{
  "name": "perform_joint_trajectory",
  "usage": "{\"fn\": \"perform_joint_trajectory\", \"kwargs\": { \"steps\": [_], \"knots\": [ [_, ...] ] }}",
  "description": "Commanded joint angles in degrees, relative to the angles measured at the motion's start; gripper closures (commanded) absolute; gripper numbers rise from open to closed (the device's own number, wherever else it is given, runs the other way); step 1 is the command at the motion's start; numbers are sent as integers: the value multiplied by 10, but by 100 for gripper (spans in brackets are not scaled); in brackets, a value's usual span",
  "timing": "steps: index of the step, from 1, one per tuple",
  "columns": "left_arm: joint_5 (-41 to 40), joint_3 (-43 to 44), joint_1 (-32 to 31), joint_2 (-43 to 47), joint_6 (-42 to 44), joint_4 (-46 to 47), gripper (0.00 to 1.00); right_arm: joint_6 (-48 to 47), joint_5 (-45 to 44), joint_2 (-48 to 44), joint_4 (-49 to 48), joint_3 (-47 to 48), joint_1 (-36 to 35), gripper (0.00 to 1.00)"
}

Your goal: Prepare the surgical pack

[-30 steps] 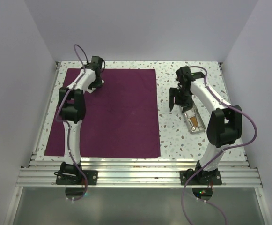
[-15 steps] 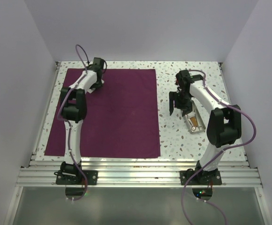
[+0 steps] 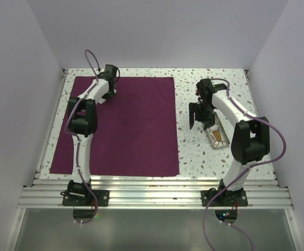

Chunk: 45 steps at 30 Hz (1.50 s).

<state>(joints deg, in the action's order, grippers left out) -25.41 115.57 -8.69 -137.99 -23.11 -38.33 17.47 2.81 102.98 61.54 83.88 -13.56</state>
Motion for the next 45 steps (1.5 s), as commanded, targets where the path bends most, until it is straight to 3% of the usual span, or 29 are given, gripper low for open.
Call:
{"fn": "perform_joint_trajectory", "kwargs": {
  "steps": [1,2,13,22,45],
  "knots": [
    [-18,-9,3,12,-4,16,95,-10,16,-31,-5,-1,0,30],
    [-19,-10,3,21,-8,16,100,-10,16,-32,-6,-1,-1,30],
    [-11,-4,3,86,-39,55,100,-10,14,-42,-7,-13,0,30],
    [1,46,2,60,-36,55,100,-11,11,-55,-6,-30,0,30],
    [9,68,-24,27,-3,72,100,-12,13,-53,-6,-36,-1,30]
  ]
}}
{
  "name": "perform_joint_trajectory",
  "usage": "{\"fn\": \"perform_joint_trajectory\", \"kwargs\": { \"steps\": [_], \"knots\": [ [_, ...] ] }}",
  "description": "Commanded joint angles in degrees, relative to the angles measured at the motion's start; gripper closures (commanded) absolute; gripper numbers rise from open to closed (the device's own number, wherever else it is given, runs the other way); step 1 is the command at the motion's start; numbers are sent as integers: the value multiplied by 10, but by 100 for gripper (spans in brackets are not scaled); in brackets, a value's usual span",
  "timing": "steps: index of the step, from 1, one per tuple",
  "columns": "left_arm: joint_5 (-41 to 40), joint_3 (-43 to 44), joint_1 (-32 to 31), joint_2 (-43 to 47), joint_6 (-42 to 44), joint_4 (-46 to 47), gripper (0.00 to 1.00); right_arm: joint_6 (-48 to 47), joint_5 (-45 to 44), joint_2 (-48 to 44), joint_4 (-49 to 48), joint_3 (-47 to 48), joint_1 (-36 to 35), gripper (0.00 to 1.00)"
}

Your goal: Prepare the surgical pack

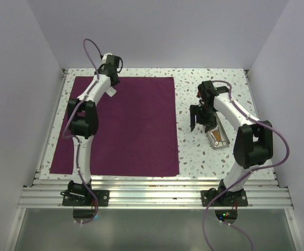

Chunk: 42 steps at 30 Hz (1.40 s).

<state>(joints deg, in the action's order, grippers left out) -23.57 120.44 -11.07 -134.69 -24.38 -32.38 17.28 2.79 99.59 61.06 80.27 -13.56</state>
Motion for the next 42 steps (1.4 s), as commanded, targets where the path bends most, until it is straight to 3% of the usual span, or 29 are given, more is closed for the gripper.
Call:
{"fn": "perform_joint_trajectory", "kwargs": {
  "steps": [1,16,24,31,42],
  "knots": [
    [-10,18,0,-5,11,14,100,-10,15,-19,-2,-1,-1,30],
    [-98,-36,0,91,47,38,100,-8,23,-19,-8,-9,0,29],
    [-68,-26,-3,47,36,31,100,-8,20,-19,-6,-11,-1,29],
    [-78,13,-9,17,36,20,100,-6,19,-21,-6,-19,-1,29],
    [-110,6,-19,7,39,5,100,-5,19,-15,-5,-16,0,29]
  ]
}}
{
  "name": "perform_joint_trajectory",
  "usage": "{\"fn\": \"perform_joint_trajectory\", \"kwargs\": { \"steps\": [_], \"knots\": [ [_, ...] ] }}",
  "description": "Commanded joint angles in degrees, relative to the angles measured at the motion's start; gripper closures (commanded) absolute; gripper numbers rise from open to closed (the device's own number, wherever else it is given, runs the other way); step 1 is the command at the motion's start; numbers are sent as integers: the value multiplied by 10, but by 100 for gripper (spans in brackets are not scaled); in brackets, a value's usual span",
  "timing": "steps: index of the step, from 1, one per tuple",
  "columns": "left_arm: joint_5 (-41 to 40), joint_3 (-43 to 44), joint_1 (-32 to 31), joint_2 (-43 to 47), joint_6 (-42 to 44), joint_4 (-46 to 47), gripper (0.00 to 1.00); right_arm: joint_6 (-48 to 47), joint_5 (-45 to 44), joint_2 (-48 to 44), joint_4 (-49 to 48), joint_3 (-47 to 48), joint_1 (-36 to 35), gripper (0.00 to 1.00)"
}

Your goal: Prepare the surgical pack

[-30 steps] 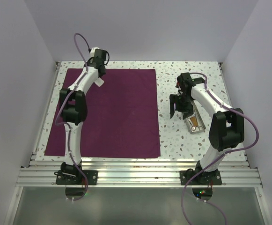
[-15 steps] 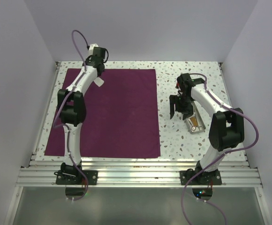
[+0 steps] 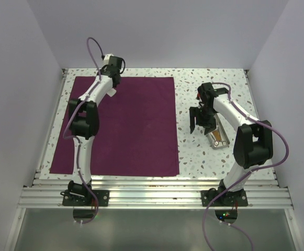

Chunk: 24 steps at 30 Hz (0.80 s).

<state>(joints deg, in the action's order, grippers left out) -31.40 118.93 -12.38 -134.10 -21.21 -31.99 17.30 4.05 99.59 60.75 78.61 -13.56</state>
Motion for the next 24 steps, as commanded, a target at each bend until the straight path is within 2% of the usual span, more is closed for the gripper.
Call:
{"fn": "perform_joint_trajectory", "kwargs": {
  "steps": [1,9,24],
  "knots": [
    [-35,18,-7,2,10,3,100,-6,7,-14,-2,0,0,29],
    [-53,1,-9,26,23,18,100,-10,9,-11,-3,5,-1,29],
    [-44,-4,-12,11,6,2,100,-10,10,-13,-5,-2,-1,29]
  ]
}}
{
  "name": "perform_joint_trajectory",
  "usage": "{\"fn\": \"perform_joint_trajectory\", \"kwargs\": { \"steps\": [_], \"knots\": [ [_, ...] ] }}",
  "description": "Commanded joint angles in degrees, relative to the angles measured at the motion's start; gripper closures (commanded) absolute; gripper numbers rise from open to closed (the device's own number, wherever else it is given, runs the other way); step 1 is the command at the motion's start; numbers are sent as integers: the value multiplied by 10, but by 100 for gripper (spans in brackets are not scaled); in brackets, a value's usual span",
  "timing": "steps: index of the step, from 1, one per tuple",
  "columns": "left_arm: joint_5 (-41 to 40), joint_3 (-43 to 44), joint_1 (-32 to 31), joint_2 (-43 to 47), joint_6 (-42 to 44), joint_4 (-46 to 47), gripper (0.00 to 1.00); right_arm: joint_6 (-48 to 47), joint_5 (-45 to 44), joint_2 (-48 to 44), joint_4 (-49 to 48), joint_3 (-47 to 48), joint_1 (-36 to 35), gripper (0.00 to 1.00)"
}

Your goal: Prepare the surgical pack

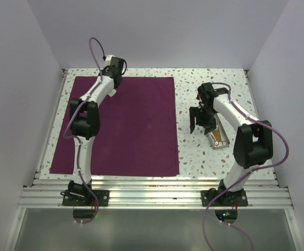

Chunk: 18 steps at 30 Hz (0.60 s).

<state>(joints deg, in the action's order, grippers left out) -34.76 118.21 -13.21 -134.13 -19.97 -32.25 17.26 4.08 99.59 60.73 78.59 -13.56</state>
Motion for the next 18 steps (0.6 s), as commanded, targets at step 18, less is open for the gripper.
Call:
{"fn": "perform_joint_trajectory", "kwargs": {
  "steps": [18],
  "knots": [
    [19,32,-7,-32,-2,8,100,-5,8,-11,-4,-6,0,29]
  ]
}}
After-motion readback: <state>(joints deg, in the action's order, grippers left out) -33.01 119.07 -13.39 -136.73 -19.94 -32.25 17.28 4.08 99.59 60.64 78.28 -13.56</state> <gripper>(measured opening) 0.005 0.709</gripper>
